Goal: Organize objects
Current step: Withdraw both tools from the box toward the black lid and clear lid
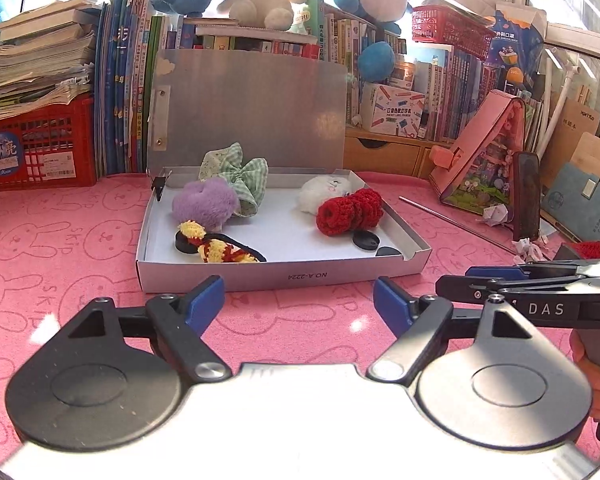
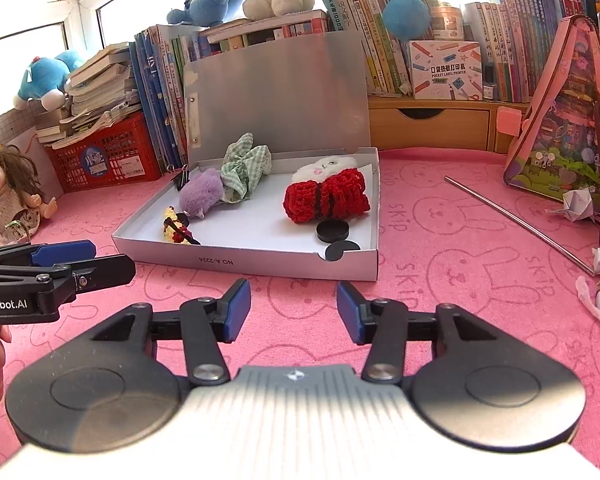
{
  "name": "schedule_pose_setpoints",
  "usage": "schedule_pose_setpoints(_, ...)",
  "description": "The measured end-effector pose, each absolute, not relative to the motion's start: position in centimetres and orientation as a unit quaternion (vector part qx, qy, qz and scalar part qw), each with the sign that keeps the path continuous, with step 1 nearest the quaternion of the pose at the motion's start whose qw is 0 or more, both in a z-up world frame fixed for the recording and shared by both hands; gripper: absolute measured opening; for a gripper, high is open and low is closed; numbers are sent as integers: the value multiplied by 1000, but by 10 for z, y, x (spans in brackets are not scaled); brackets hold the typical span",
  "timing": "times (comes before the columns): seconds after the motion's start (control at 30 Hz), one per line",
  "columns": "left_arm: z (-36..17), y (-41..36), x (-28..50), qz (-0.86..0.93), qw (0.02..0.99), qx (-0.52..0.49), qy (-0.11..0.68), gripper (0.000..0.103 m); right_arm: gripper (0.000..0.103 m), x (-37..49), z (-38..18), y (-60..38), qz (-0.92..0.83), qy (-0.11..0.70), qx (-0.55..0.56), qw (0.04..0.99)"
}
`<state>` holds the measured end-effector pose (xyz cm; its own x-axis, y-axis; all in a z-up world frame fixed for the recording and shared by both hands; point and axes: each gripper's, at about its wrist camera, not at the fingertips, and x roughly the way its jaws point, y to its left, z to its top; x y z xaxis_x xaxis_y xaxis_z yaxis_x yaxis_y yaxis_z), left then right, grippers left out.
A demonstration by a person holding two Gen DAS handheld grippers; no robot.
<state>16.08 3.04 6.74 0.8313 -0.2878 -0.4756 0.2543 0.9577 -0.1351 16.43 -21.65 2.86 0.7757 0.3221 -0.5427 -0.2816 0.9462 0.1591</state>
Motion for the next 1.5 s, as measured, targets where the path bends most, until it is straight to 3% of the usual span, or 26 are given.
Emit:
schedule_pose_setpoints(1.1, 31, 59, 47, -119, 956, -26, 267, 87, 68, 39, 13, -214, 172, 253, 15, 952)
schedule_pose_setpoints(1.5, 11, 60, 35, -101, 958, -9, 267, 87, 69, 12, -4, -212, 170, 279, 29, 945)
